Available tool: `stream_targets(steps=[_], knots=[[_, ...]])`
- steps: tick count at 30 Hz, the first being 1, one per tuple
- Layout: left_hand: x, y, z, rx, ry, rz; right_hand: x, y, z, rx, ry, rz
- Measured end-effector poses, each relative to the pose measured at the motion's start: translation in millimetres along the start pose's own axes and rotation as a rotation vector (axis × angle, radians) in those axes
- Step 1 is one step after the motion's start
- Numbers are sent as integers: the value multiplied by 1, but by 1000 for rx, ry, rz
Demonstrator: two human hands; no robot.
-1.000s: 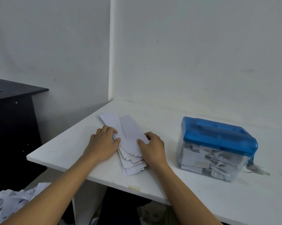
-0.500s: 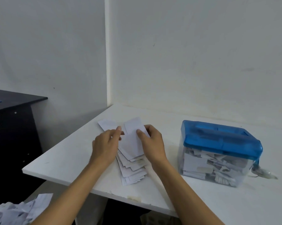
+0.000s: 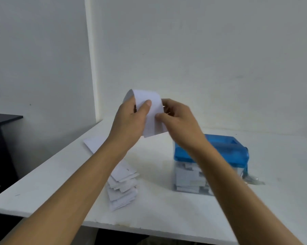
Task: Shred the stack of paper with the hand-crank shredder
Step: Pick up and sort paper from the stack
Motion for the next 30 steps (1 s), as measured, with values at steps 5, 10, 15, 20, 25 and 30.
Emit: stream_targets(steps=[5,10,15,20,25,30], knots=[[37,65,12,-165,124,97,5,-82,-8,92,49,-147],[45,118,23,-283,164,67,23,-133,-17,165,100,-256],[17,145,25,-424,78,134,61,-148,-34,150,239,-291],[1,152,19,-590,49,261,89,-149,-45,142,319,-248],[-3,152,19,-519,52,224,91,-157,-45,240,236,-240],[-5,155,21,-505,57,284,96,-157,-42,241,222,-281]])
Point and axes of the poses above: each hand's wrist, its own z-axis towards the middle knuckle, its own y-axis out of the palm, x = y × z, the point moved 4 cm from there along z, towards the middle knuckle, and after that the axes turned 4 degrees about -x, right-handed, at the moved point
